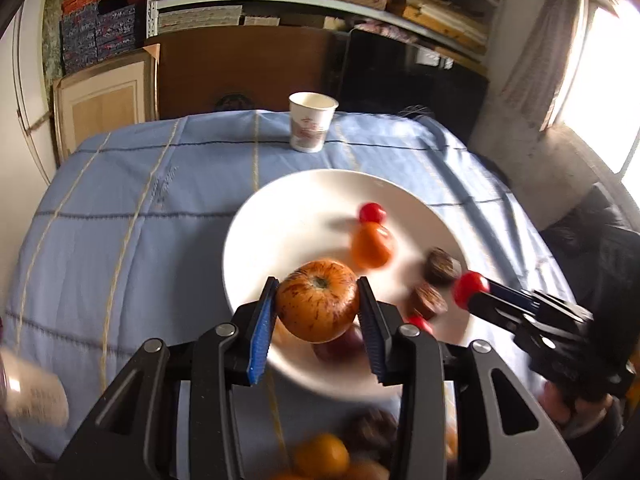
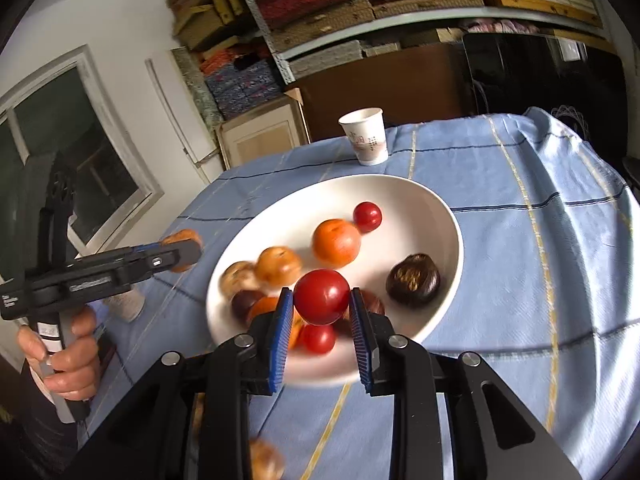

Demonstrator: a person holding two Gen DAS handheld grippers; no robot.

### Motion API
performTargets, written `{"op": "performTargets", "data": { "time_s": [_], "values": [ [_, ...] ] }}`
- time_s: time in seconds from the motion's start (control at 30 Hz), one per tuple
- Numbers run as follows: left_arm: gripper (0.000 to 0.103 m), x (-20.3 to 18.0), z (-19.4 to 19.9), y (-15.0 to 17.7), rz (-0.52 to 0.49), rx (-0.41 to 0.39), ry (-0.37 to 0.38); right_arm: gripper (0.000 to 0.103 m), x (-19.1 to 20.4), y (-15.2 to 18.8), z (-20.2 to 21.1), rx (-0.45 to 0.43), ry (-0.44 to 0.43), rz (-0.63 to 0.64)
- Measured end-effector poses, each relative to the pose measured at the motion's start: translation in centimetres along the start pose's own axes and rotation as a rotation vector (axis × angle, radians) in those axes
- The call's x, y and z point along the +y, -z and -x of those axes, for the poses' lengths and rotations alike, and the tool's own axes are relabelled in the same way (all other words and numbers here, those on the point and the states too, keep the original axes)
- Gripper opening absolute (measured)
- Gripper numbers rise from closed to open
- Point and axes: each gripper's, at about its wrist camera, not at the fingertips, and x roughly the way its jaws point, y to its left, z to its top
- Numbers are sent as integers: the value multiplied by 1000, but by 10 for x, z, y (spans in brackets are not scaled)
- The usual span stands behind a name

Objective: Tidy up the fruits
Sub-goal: 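Carry the apple and tomato onto the white plate and open both tools, then grasp the dark red plum with the right tool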

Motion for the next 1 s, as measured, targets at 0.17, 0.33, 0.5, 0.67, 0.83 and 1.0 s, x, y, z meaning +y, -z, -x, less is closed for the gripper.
{"op": "performTargets", "data": {
  "time_s": [0.17, 0.33, 0.5, 0.67, 0.83, 1.0],
  "values": [
    [81, 6, -24, -19, 52, 18, -51, 61, -1, -10, -8, -3, 2, -17],
    [92, 8, 27, -8, 78, -93, -49, 67, 10, -2, 23, -40, 0, 26],
    [96, 9, 69, 36, 80, -111, -63, 67, 19, 28, 47, -25, -4, 56],
    [98, 15, 88, 95, 105, -102, -82, 67, 34, 75, 65, 17, -19, 102],
    [98, 16, 92, 147, 108, -87, -92, 67, 54, 117, 86, 23, -30, 115],
    [98, 10, 84, 174, 79, -33, -122, 67, 74, 134, 98, 4, -46, 126]
  ]
}}
